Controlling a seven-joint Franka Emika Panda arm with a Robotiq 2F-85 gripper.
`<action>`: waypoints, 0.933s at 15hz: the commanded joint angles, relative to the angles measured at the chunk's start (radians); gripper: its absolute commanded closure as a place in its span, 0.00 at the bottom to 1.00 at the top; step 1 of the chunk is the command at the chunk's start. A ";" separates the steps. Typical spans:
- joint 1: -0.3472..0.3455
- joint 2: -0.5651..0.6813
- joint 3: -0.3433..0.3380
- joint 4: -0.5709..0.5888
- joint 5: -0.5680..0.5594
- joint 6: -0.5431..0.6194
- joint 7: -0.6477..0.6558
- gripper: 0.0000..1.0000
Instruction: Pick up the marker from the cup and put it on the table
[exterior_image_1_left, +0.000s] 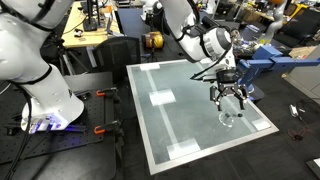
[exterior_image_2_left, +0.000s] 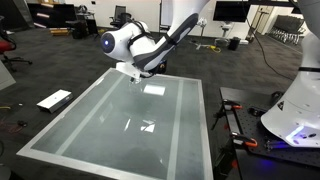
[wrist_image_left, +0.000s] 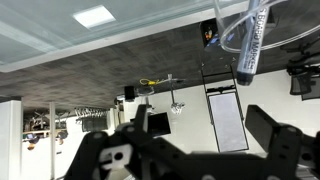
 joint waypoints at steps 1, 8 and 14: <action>0.014 0.038 -0.019 0.063 0.008 -0.036 -0.021 0.00; 0.003 0.060 -0.027 0.085 -0.009 -0.002 -0.104 0.00; -0.001 0.089 -0.035 0.121 -0.025 0.013 -0.171 0.00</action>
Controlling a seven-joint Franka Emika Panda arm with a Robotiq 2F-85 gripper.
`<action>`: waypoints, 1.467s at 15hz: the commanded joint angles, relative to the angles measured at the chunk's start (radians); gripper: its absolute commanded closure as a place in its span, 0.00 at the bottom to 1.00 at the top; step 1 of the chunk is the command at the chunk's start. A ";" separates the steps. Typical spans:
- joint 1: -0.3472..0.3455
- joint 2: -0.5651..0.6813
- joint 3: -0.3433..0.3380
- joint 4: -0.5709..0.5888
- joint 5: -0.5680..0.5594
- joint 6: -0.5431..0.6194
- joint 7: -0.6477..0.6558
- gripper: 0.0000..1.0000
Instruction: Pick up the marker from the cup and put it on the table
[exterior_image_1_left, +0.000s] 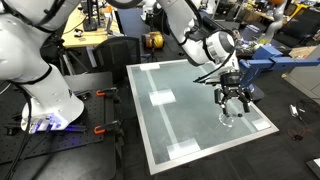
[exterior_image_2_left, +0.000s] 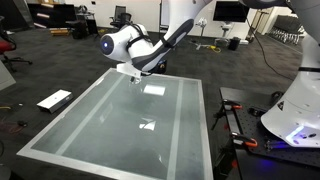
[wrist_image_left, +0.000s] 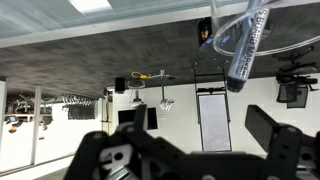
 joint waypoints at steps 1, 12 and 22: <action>0.001 0.042 -0.013 0.059 -0.016 0.013 -0.050 0.00; 0.001 0.138 -0.022 0.169 -0.026 0.018 -0.058 0.29; 0.007 0.154 -0.033 0.201 -0.030 0.015 -0.069 0.99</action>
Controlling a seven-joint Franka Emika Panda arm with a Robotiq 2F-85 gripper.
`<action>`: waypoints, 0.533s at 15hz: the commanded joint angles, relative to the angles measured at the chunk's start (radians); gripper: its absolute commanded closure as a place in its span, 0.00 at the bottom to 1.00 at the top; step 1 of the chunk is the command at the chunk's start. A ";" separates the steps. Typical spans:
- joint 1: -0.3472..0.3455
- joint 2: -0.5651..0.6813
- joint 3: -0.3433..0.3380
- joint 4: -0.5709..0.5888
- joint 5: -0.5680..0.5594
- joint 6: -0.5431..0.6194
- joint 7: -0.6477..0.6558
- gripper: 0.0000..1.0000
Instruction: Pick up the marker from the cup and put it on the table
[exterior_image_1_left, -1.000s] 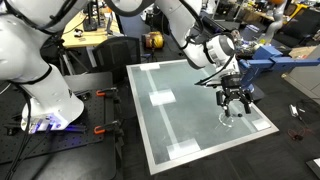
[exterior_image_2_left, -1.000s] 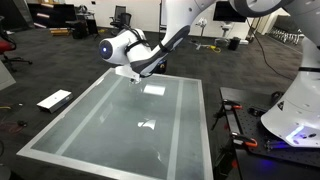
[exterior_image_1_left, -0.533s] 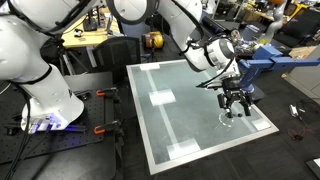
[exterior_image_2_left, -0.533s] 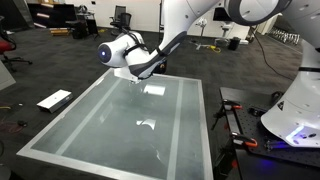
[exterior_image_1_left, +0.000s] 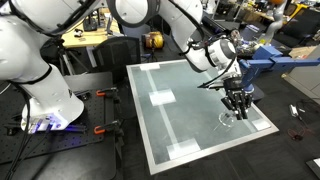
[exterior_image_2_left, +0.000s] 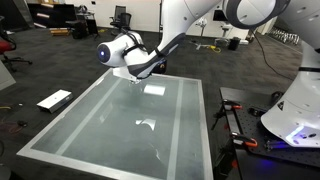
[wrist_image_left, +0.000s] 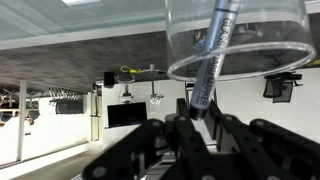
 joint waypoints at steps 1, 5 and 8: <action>0.011 0.009 -0.018 0.025 -0.007 0.007 -0.039 1.00; 0.020 -0.005 -0.021 0.013 -0.018 0.006 -0.038 0.96; 0.027 -0.019 -0.020 -0.002 -0.034 0.005 -0.033 0.96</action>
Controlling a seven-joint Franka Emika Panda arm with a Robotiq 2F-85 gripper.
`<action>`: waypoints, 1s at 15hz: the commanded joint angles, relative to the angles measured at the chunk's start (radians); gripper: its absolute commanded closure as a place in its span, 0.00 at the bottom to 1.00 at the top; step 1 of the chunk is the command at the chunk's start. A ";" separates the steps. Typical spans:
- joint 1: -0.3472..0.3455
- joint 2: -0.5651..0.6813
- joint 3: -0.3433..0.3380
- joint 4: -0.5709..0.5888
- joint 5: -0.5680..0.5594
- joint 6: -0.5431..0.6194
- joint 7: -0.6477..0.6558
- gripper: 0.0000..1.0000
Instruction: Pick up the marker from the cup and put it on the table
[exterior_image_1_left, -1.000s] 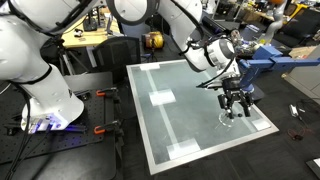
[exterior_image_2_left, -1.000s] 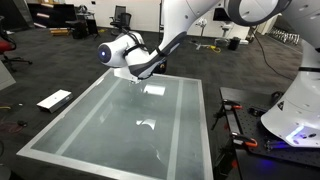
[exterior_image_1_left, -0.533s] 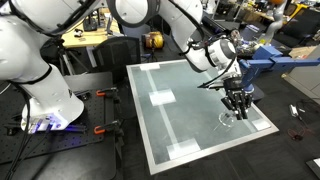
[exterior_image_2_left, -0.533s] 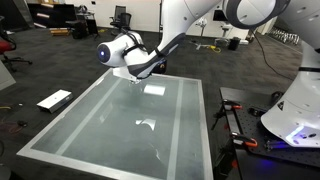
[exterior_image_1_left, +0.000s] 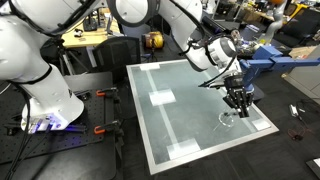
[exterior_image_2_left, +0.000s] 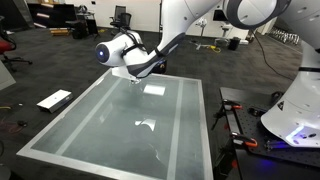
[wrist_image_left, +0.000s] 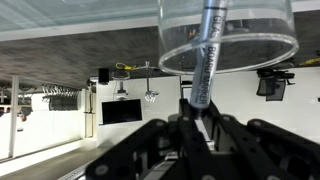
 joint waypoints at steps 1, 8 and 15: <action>0.022 -0.025 -0.019 -0.016 -0.017 -0.002 -0.015 0.96; 0.073 -0.090 -0.043 -0.088 -0.106 -0.067 0.003 0.96; 0.097 -0.267 -0.014 -0.290 -0.249 -0.074 0.008 0.96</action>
